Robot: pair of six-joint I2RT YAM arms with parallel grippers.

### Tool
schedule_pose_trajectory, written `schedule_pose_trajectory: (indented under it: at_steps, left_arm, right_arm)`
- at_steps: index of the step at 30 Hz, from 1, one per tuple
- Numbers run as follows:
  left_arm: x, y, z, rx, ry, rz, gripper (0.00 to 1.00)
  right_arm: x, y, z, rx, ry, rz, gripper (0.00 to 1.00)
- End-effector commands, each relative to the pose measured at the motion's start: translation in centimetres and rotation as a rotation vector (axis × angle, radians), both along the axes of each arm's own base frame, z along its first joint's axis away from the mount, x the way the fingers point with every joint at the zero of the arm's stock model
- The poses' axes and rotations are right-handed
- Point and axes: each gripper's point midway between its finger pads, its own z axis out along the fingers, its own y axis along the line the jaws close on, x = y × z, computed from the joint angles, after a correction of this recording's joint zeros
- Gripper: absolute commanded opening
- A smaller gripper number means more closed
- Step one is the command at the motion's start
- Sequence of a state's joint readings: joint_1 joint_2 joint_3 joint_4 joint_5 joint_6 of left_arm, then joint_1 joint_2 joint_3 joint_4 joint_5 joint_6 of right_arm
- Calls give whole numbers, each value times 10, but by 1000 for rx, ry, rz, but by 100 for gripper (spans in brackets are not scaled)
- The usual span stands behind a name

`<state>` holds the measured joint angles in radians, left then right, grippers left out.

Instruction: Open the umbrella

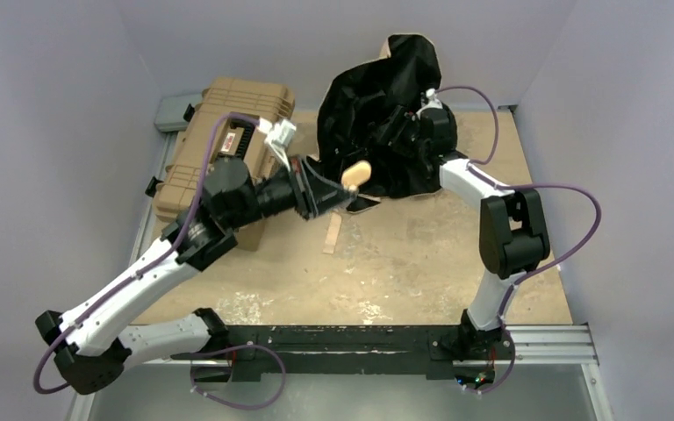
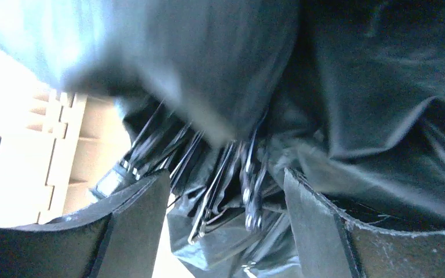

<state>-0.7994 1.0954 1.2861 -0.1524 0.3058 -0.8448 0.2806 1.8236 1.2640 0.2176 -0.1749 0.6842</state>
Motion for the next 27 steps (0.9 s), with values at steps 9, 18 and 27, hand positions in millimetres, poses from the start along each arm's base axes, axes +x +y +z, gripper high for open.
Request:
schedule_pose_trajectory:
  at_steps: [9, 18, 27]
  left_arm:
    - [-63, 15, -233, 396, 530, -104, 75]
    - [-52, 29, -230, 510, 493, -81, 100]
    - [7, 20, -247, 812, 396, 3, 96]
  right_arm:
    - [-98, -5, -78, -30, 272, 120, 71]
    - [-162, -22, -83, -72, 361, 157, 71]
    - [-188, -27, -33, -74, 314, 185, 71]
